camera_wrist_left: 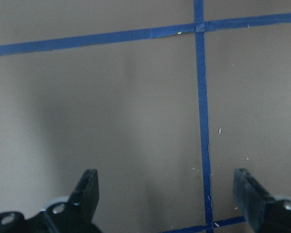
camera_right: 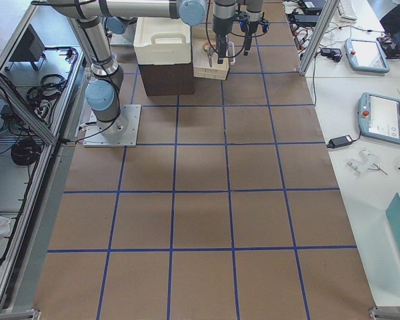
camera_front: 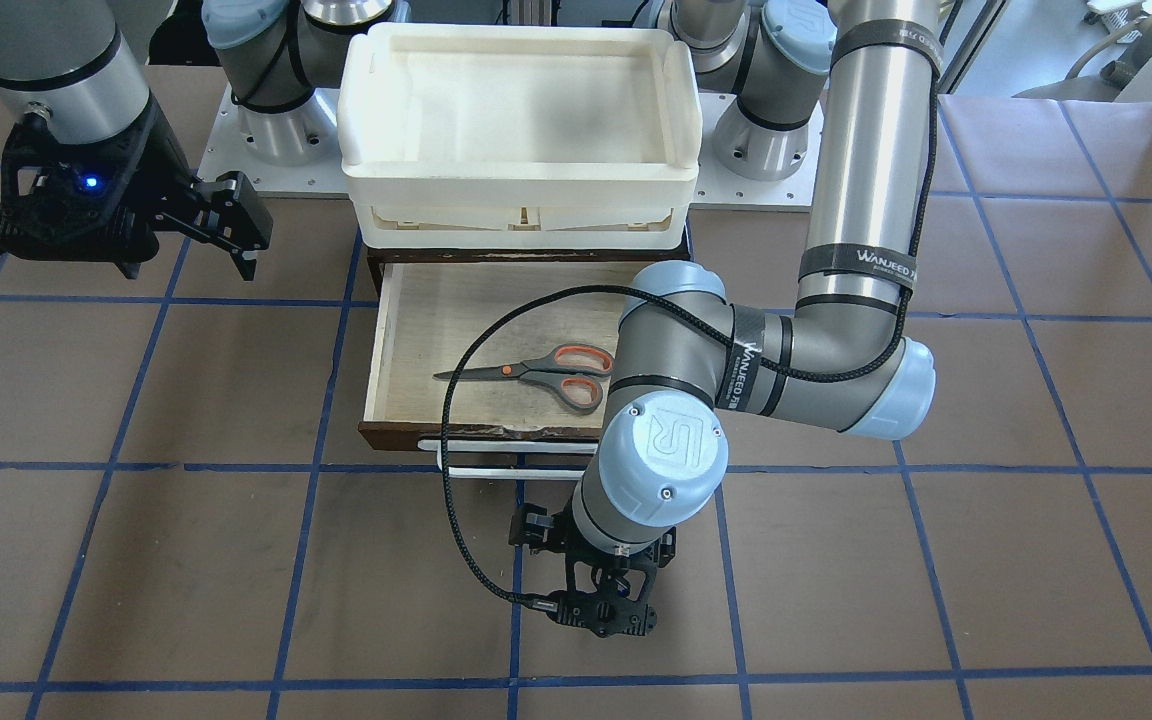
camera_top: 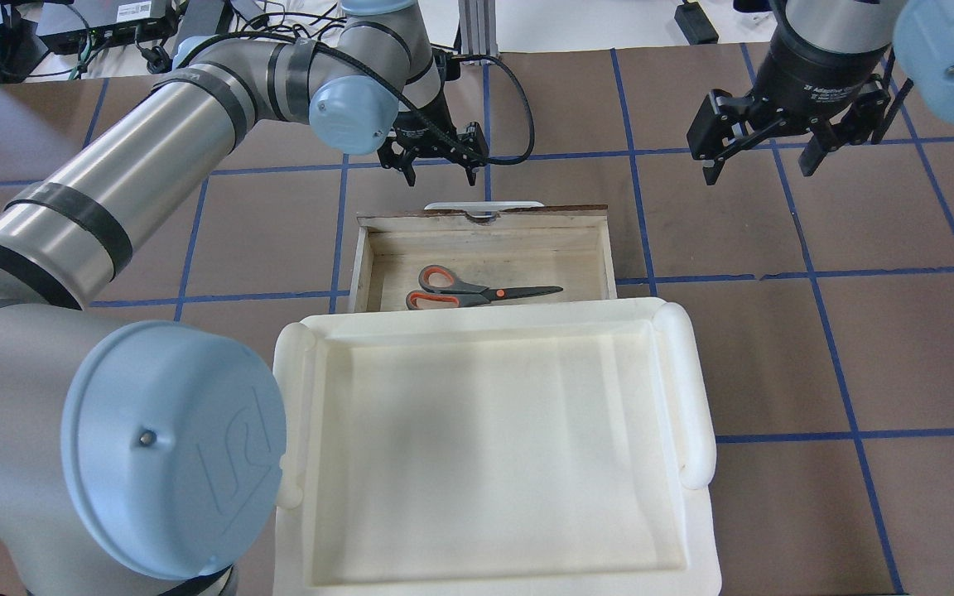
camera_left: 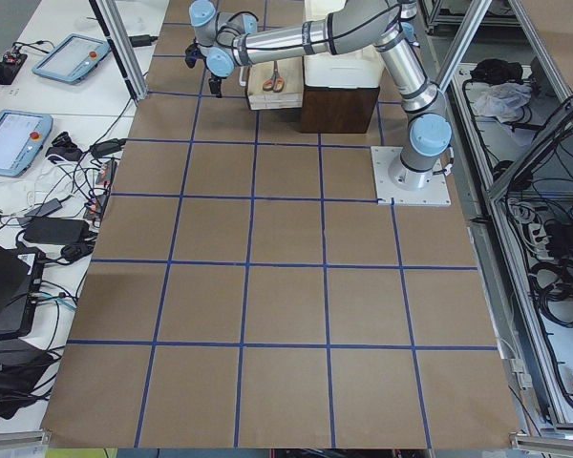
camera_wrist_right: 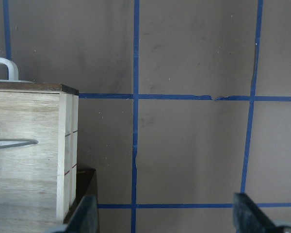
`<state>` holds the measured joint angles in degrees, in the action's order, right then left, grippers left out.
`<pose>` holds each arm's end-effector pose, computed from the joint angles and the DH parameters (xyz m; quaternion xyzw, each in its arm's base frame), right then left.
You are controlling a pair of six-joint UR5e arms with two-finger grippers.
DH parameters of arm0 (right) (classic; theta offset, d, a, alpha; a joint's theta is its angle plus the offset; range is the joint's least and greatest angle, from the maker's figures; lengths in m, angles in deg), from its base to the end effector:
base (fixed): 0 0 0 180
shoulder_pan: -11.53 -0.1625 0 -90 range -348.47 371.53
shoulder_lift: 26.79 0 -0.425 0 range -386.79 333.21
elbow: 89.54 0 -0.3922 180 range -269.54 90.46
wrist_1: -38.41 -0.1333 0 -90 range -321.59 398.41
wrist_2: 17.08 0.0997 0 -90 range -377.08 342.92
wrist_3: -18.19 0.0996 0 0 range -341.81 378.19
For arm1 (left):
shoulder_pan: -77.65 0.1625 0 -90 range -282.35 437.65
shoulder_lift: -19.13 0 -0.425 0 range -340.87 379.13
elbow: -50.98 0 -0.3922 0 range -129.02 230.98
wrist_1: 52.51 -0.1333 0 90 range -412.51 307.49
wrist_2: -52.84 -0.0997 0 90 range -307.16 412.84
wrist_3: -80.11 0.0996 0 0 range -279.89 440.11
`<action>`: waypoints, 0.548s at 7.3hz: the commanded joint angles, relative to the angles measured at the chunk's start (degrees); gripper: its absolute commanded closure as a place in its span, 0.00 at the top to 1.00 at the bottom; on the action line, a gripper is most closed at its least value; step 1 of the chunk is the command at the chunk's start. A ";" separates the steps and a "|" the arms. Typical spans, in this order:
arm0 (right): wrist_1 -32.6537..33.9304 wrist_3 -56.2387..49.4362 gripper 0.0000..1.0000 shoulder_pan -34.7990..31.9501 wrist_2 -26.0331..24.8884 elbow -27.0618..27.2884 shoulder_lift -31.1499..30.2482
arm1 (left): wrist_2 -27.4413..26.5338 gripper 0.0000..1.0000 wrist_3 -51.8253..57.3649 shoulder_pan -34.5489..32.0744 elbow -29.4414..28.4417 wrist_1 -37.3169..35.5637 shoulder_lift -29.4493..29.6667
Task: Put scissors in drawer and close it
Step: 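Move the left gripper over the drawer's front edge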
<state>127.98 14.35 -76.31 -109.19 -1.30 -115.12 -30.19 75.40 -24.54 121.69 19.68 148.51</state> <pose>0.1106 -0.5082 0.4878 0.0147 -0.9997 -0.0039 0.0182 -0.2970 -0.6864 0.2535 -0.0639 -0.9959 -0.0286 0.0572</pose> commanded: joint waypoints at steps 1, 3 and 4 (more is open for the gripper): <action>0.08 0.07 1.00 -0.04 0.00 0.00 0.00 | 0.24 1.00 1.19 -0.02 0.13 3.55 -0.53; 0.43 -0.02 1.00 -0.04 0.09 0.00 0.00 | 0.59 1.00 1.81 -0.20 0.13 6.46 -0.88; 0.43 -0.02 1.00 -0.05 0.09 0.00 0.00 | 0.68 1.00 1.73 -0.28 0.13 6.91 -1.14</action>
<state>128.29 14.36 -76.32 -109.14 -1.30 -115.12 -29.69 77.07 -24.71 121.82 25.46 147.67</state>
